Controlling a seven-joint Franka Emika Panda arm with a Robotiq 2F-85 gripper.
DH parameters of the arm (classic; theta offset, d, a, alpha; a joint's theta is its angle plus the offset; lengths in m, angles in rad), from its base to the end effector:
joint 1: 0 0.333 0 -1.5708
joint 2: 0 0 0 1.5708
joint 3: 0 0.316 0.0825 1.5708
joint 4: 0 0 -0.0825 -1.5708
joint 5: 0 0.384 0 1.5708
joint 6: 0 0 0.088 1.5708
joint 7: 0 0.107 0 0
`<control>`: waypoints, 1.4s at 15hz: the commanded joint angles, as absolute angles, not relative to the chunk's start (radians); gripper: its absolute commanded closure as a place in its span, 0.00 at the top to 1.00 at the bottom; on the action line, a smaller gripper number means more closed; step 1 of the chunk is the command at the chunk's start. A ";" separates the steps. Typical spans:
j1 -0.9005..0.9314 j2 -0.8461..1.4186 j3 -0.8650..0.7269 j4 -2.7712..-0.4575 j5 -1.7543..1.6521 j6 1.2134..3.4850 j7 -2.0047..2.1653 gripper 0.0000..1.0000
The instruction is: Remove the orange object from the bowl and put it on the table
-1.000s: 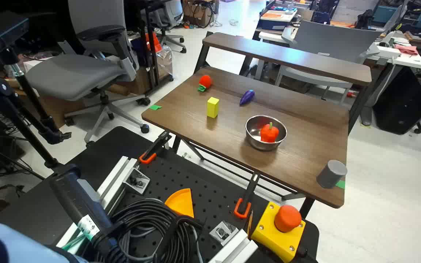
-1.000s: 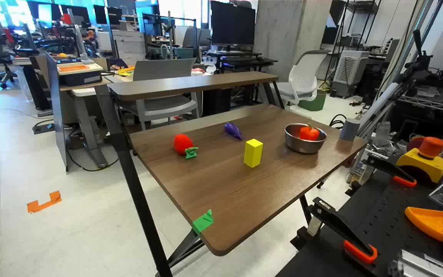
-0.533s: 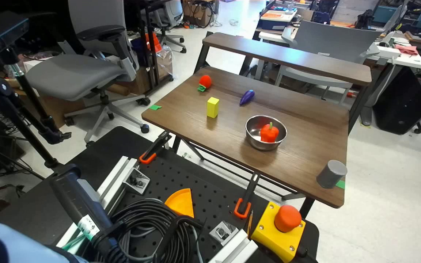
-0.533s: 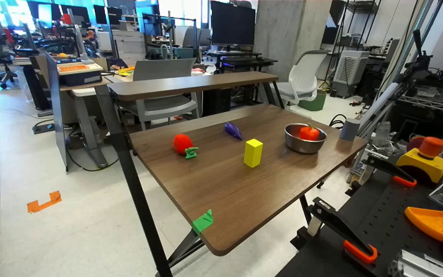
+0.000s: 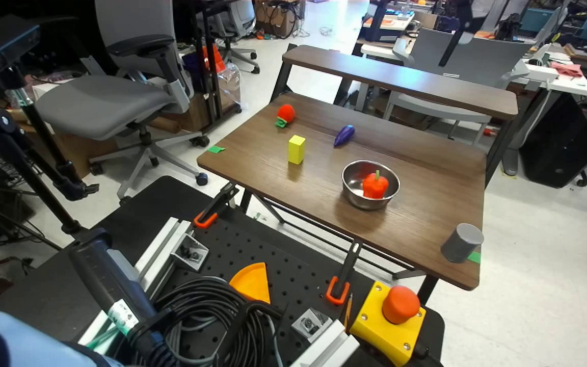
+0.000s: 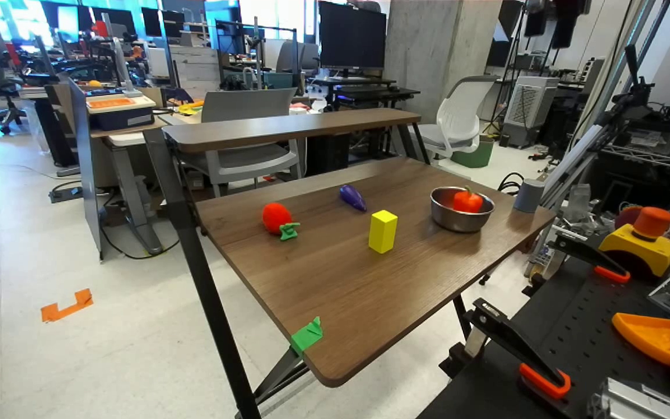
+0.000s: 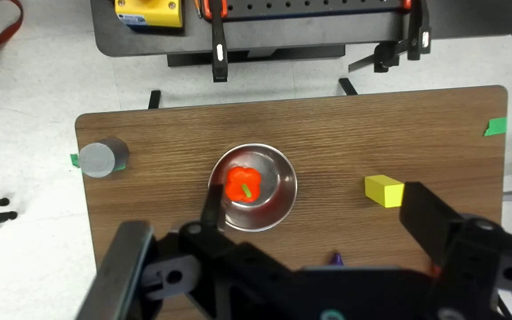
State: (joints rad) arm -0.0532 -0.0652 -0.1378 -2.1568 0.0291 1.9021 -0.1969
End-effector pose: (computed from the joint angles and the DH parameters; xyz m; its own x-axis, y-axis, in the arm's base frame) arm 0.4934 -0.0938 0.4123 0.9839 0.0014 -0.1788 -0.0114 -0.9974 -0.0705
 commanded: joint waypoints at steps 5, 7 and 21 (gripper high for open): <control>-0.056 0.166 -0.087 -2.164 0.043 2.285 -0.129 1.00; -0.055 0.221 -0.076 -2.163 0.035 2.360 -0.108 1.00; -0.020 0.429 -0.108 -2.186 -0.145 2.542 0.077 1.00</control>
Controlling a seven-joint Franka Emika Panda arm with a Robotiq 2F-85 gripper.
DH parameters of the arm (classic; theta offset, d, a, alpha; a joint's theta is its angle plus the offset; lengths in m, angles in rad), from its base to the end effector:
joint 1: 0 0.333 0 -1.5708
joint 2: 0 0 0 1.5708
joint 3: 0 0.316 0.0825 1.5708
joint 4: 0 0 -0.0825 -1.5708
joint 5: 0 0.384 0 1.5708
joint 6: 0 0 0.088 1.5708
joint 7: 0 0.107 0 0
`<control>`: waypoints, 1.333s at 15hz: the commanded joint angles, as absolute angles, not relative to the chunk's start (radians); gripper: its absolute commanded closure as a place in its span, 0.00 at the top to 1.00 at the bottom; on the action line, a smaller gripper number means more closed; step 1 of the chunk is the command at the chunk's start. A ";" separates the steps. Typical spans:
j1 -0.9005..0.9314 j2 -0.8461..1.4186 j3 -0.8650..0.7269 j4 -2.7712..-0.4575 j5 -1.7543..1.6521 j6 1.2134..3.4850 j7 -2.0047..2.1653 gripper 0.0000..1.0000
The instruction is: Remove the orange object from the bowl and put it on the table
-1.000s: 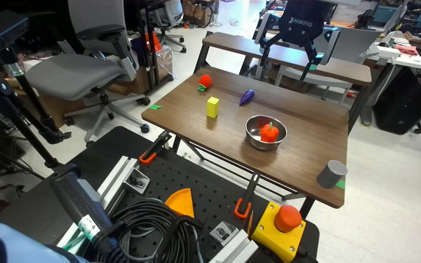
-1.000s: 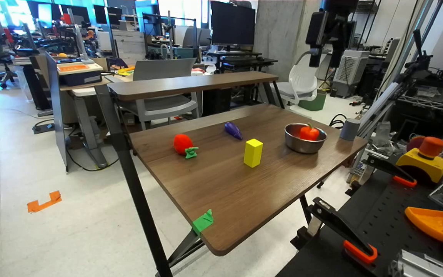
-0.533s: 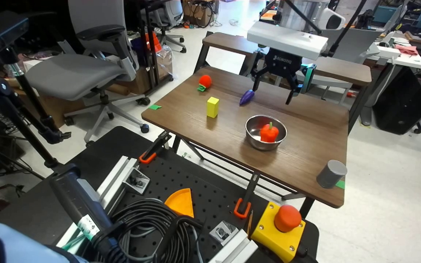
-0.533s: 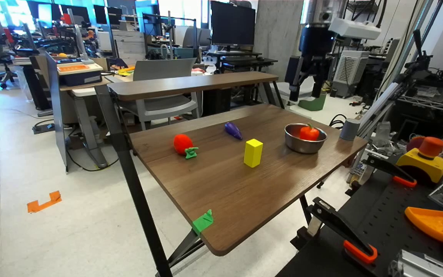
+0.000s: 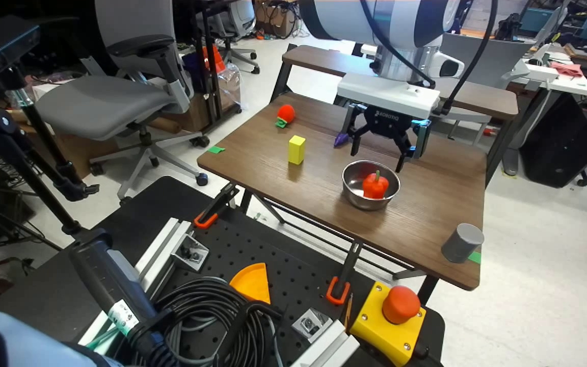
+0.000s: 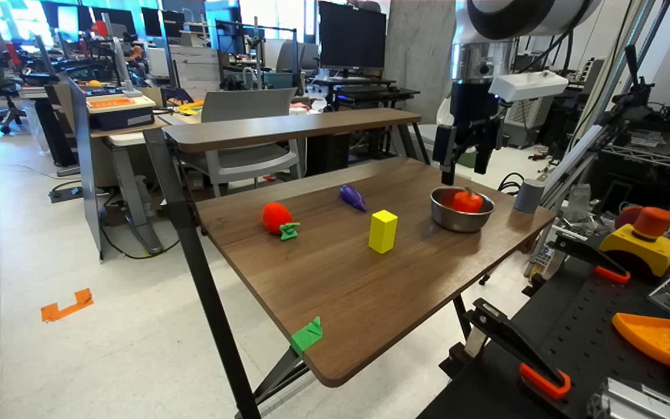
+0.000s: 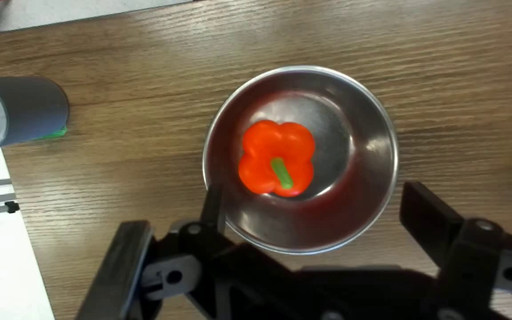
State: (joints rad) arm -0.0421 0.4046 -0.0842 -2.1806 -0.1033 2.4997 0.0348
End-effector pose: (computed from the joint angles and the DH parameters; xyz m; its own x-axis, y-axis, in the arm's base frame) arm 0.5474 -0.0697 0.1951 0.9936 -0.0739 -0.0860 -0.0661 -0.9937 0.0905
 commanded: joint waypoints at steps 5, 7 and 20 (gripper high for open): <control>0.000 0.472 -0.131 -2.172 -0.185 2.534 0.127 1.00; 0.010 0.486 -0.140 -2.166 -0.198 2.535 0.147 1.00; 0.062 0.521 -0.176 -2.116 -0.256 2.528 0.244 0.25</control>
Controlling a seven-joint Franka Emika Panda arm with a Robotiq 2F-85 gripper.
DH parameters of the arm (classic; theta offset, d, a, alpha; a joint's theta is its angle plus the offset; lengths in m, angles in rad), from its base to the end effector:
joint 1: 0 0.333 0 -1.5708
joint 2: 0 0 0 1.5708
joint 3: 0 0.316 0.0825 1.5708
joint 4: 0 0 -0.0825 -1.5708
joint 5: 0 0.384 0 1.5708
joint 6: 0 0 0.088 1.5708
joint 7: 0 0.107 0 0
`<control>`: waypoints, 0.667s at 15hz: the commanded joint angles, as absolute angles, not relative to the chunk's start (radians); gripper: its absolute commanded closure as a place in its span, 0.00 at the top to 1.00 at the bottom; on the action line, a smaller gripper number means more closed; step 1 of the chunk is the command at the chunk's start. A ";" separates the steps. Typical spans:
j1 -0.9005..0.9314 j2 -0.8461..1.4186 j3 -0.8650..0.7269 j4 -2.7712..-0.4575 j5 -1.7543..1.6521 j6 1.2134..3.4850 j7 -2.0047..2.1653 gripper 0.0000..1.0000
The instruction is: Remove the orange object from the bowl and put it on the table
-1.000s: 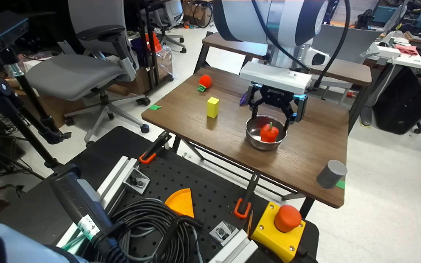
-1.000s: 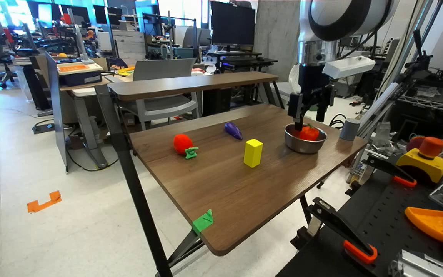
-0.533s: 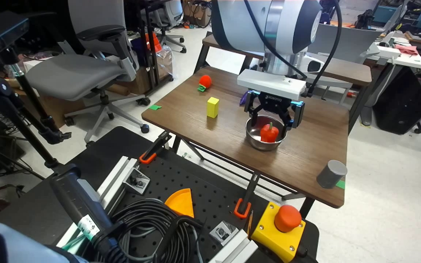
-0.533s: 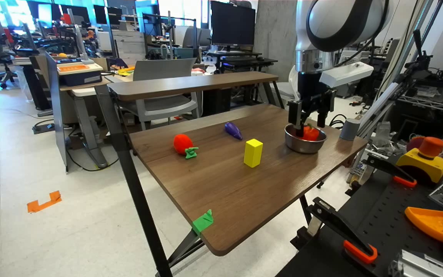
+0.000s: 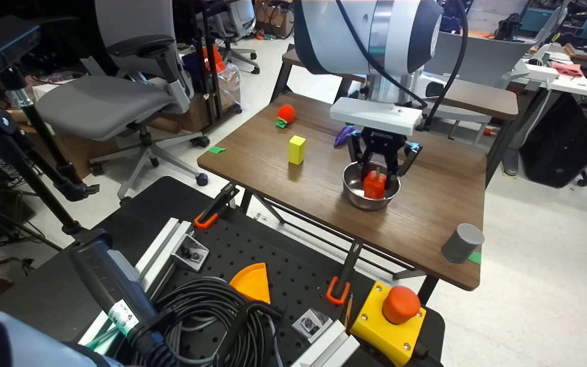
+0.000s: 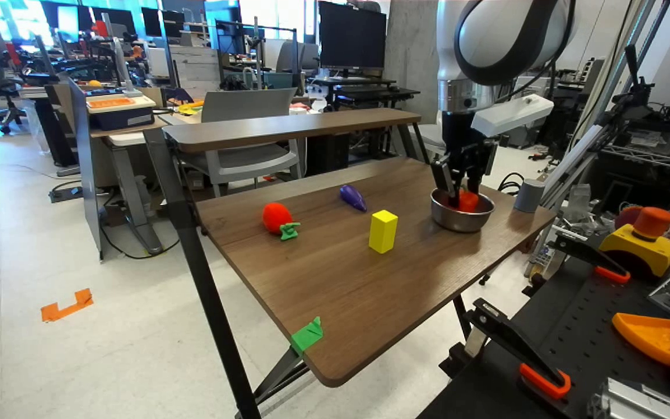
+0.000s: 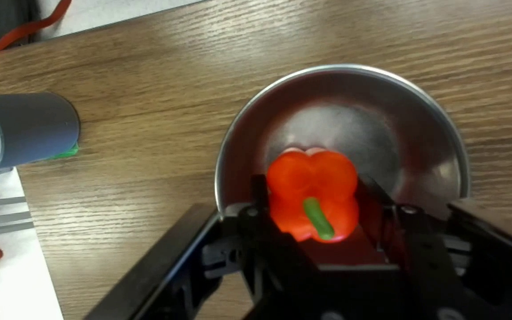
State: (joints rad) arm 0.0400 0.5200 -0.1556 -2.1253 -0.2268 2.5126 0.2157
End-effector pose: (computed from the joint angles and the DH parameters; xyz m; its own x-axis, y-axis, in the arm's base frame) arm 0.5542 -0.0650 0.1534 0.9851 -0.1337 -0.1081 -0.1087 -0.9715 0.2108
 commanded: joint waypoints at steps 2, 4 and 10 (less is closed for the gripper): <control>0.033 0.462 -0.143 -2.137 -0.210 2.489 0.190 0.25; -0.010 0.382 -0.102 -2.145 -0.140 2.401 0.115 0.25; -0.085 0.314 -0.069 -1.925 0.097 2.119 0.034 0.25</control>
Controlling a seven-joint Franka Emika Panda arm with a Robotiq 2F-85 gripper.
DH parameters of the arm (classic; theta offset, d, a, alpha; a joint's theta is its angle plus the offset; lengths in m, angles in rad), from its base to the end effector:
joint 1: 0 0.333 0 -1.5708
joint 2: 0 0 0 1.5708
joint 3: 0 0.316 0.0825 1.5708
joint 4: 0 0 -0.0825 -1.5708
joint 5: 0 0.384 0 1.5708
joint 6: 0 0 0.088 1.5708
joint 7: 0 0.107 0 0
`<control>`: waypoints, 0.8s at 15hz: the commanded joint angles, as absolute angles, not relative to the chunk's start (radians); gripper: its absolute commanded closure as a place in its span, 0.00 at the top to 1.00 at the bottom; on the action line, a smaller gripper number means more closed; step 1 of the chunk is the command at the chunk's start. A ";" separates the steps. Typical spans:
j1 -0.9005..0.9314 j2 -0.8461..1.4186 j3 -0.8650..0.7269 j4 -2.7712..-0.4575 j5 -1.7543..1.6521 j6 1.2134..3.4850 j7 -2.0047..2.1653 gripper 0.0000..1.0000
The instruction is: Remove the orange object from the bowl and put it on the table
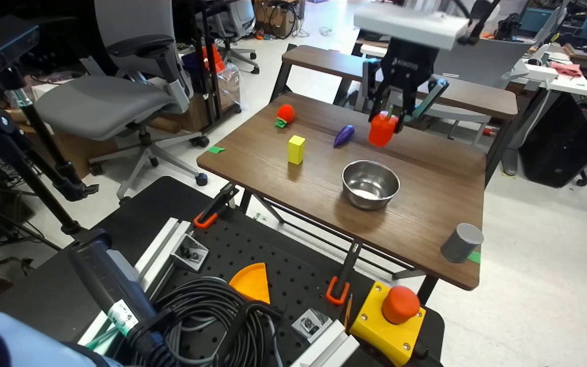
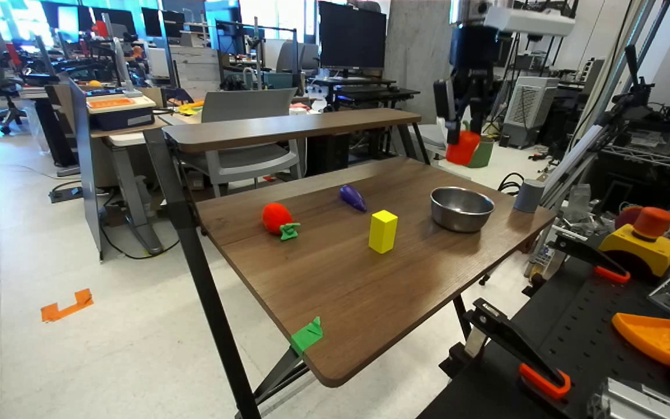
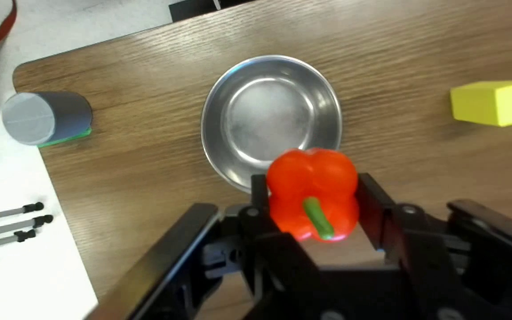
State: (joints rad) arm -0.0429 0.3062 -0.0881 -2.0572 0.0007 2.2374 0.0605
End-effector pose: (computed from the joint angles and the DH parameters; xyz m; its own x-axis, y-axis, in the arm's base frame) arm 0.5713 -0.0744 0.2773 0.9743 -0.1890 -0.1227 -0.1863 -0.9819 0.0335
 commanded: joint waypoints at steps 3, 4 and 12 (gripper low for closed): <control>-0.109 0.401 -0.077 -1.732 0.168 2.033 0.057 0.25; -0.117 0.441 -0.079 -1.670 0.184 2.017 0.069 0.25; -0.153 0.825 -0.093 -1.260 0.197 1.960 0.239 0.25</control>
State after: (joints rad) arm -0.1438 0.6729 -0.0888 -1.4575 0.1898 2.0164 0.1721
